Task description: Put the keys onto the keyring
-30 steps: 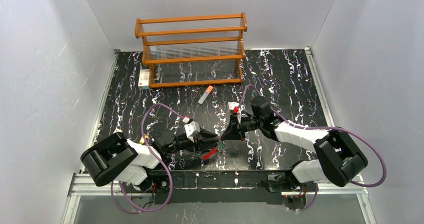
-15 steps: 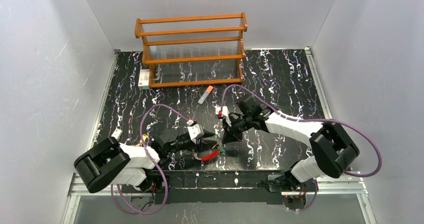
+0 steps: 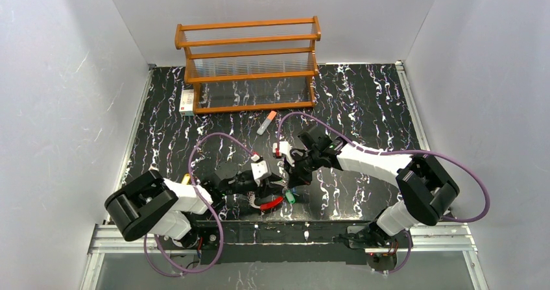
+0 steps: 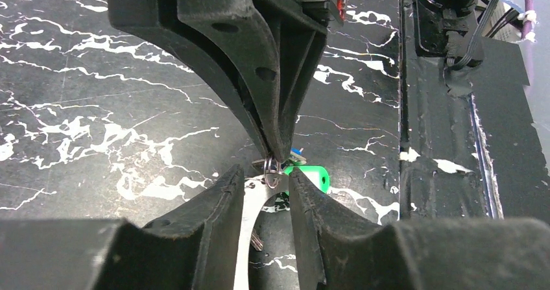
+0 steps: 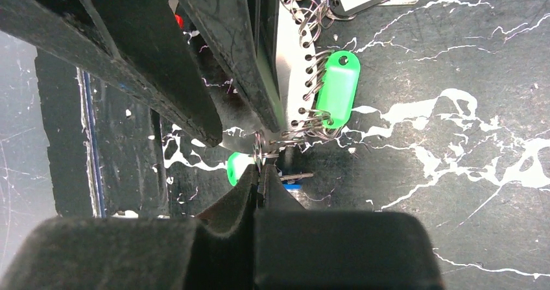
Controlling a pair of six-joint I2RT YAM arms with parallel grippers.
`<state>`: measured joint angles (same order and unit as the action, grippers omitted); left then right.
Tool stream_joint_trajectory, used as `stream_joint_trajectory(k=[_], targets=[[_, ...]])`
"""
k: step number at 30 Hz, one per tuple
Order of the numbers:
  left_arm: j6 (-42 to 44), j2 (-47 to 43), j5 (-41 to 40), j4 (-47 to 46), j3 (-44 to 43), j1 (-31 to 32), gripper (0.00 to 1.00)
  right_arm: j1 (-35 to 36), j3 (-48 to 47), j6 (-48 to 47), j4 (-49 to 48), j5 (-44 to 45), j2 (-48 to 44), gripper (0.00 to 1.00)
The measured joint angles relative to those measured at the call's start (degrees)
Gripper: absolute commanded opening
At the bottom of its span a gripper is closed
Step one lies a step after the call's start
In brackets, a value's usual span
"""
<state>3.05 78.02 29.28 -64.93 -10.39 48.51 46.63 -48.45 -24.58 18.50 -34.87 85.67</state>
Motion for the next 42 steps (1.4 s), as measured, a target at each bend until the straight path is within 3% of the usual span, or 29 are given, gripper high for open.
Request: stream_joint_trajectory(k=[9, 16, 26, 27, 32, 37, 42], targets=[[0.2, 3.3, 1.7, 0.5, -1.8, 0.2, 0.18, 0.3, 0.0, 0.6, -0.5, -0.5, 0.0, 0.01], [0.1, 6.3, 1.9, 0.8, -3.1, 0.6, 0.0, 0.4, 0.0, 0.6, -0.4, -0.9, 0.0, 0.01], [-0.8, 6.7, 1.5, 0.7, -3.3, 0.6, 0.0, 0.4, 0.2, 0.4, -0.6, -0.8, 0.0, 0.03], [-1.2, 6.7, 1.4, 0.8, -3.3, 0.7, 0.0, 0.4, 0.4, 0.3, -0.9, -0.8, -0.2, 0.04], [-2.9, 6.7, 0.5, 0.7, -3.3, 1.0, 0.0, 0.3, 3.5, 1.0, -5.0, -0.2, -2.8, 0.37], [-5.1, 6.1, -2.3, 0.7, -3.1, 1.2, 0.0, -0.8, 8.7, 3.7, -12.7, -0.1, -8.5, 0.59], [-7.1, 4.2, -5.0, -1.5, -1.1, 1.2, 0.0, -2.2, 13.7, 6.5, -20.1, -0.6, -13.3, 0.64]])
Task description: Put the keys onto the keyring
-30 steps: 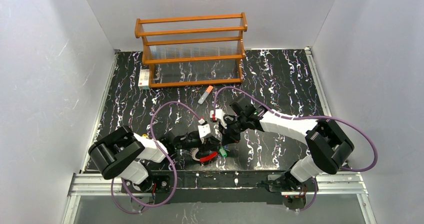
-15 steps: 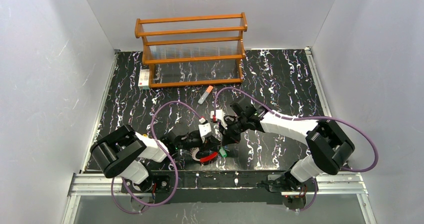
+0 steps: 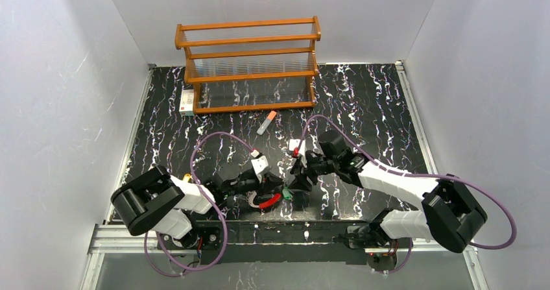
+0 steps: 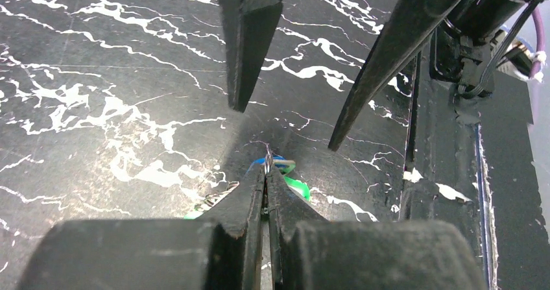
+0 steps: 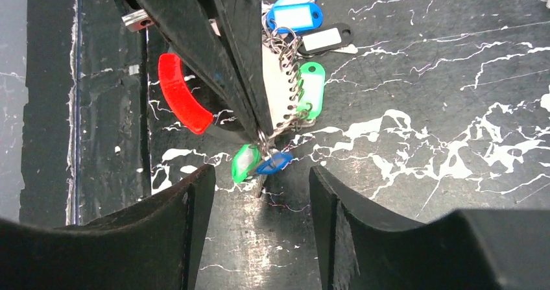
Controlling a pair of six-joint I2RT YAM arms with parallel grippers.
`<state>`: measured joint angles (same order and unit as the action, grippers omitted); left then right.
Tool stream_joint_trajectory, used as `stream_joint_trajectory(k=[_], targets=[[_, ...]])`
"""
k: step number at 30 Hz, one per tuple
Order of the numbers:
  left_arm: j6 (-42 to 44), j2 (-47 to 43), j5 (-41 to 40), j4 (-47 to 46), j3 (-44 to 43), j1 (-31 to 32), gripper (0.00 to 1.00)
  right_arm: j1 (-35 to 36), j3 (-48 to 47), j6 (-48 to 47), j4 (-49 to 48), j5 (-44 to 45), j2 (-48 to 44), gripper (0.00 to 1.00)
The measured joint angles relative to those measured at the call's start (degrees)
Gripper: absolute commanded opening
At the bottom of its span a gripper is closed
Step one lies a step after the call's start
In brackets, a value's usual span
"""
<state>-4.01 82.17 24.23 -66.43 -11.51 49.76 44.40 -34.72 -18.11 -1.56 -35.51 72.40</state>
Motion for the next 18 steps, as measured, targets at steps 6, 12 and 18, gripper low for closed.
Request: stream_joint_trajectory(k=[6, 12, 18], targets=[[-2.6, -2.2, -2.7, -5.1, 3.1, 0.0, 0.0, -1.9, 4.8, 3.3, -7.4, -2.5, -3.8, 0.63], [-3.8, -2.9, -2.6, -9.5, 3.7, 0.0, 0.0, -4.3, 6.5, 6.5, -13.8, -7.5, -4.5, 0.58], [-4.5, -2.9, -1.3, -12.6, 3.7, 0.0, 0.0, -4.7, 6.6, 9.0, -19.8, -11.8, -4.5, 0.49]])
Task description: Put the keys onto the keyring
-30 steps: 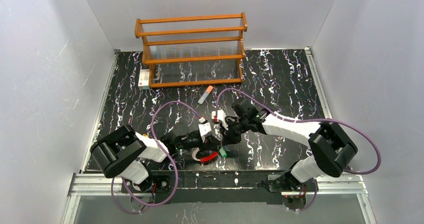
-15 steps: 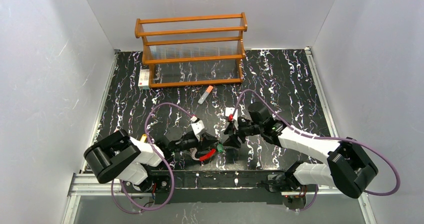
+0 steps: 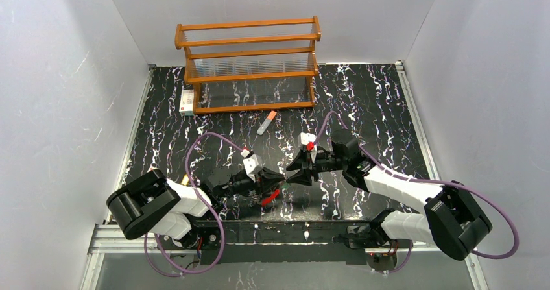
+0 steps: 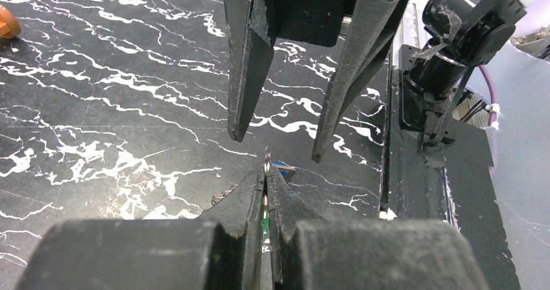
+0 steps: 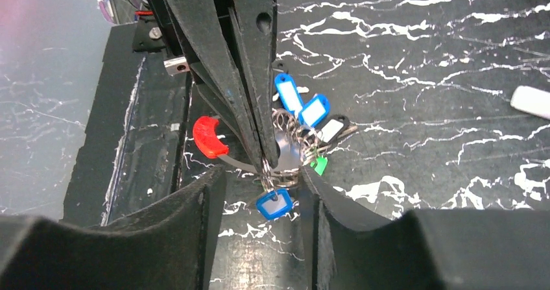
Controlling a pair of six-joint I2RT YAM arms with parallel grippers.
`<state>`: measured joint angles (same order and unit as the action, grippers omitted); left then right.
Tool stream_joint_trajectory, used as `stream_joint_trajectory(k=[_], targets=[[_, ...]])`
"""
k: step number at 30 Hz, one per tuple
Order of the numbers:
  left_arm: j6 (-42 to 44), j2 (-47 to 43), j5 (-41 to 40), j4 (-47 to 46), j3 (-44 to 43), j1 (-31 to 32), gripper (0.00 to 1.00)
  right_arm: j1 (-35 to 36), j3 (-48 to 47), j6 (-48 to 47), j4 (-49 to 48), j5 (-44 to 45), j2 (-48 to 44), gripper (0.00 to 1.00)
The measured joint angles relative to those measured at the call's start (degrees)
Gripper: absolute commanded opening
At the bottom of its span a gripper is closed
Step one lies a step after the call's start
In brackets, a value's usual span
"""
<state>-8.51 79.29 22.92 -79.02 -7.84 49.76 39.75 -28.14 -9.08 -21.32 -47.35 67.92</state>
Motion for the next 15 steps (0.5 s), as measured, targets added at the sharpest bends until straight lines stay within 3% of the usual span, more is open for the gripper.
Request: stream_joint_trajectory(k=[10, 15], targets=[[-0.5, -0.3, 0.4, -1.6, 0.0, 0.0, 0.0, -0.2, 0.0, 0.8, -1.6, -3.5, 3.8, 0.35], [-0.5, -0.4, 0.5, -1.6, 0.1, 0.0, 0.0, -0.4, 0.0, 0.6, -1.7, -3.8, 4.2, 0.09]])
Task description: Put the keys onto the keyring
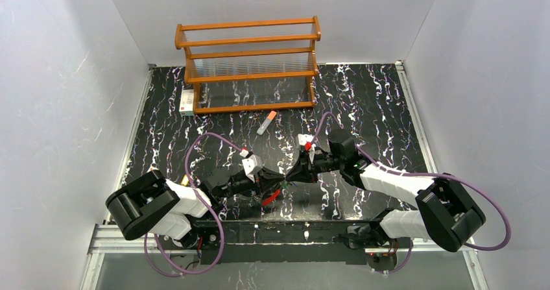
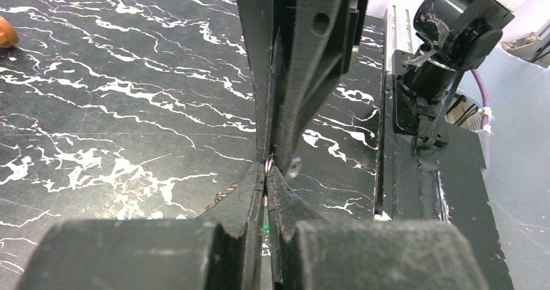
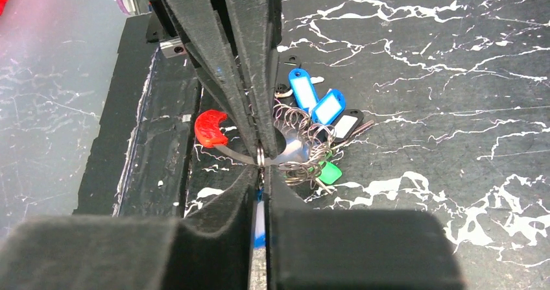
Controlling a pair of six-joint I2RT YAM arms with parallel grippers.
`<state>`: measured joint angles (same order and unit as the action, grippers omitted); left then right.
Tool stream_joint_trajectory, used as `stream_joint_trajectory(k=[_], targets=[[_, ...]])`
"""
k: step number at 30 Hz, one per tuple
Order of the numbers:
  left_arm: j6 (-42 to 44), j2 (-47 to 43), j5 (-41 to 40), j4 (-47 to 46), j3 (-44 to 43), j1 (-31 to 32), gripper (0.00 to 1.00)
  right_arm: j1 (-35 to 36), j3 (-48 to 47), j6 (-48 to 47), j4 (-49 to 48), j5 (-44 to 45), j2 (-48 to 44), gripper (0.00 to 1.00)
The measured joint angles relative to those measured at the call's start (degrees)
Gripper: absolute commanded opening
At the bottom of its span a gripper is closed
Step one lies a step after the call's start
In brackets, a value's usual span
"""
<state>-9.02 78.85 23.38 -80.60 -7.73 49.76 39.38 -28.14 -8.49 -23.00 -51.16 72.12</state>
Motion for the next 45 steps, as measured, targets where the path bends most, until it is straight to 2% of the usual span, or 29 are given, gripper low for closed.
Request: stream_joint_trajectory(k=[4, 9, 14, 23, 34, 39, 45], targets=[[0.0, 0.0, 0.1, -0.1, 0.3, 0.0, 0.0, 0.0, 0.0, 0.2, 0.1, 0.0, 0.0, 0.01], [0.0, 0.0, 0.2, -0.2, 0.4, 0.1, 0.0, 0.0, 0.0, 0.1, 0.2, 0.0, 0.0, 0.01], [0.6, 0.0, 0.3, 0.0, 0.4, 0.2, 0.12, 0.0, -1.9, -1.7, 3.9, 0.0, 0.7, 0.01], [5.2, -5.5, -1.2, 3.9, 0.4, 0.2, 0.32, 0.0, -11.1, -10.3, 22.0, 2.9, 5.3, 0.01], [13.9, -10.7, -2.2, 18.9, -0.6, 0.2, 0.34, 2.6, -18.0, -17.2, 39.5, 11.5, 10.2, 0.01], [16.3, -9.9, -1.4, 24.1, -2.8, 0.2, 0.34, 6.4, -21.5, -18.7, 43.8, 16.4, 13.9, 0.01], [17.2, -6.5, 1.5, 26.2, -4.2, 0.2, 0.34, 8.9, -23.6, -18.6, 45.6, 17.8, 16.5, 0.01]])
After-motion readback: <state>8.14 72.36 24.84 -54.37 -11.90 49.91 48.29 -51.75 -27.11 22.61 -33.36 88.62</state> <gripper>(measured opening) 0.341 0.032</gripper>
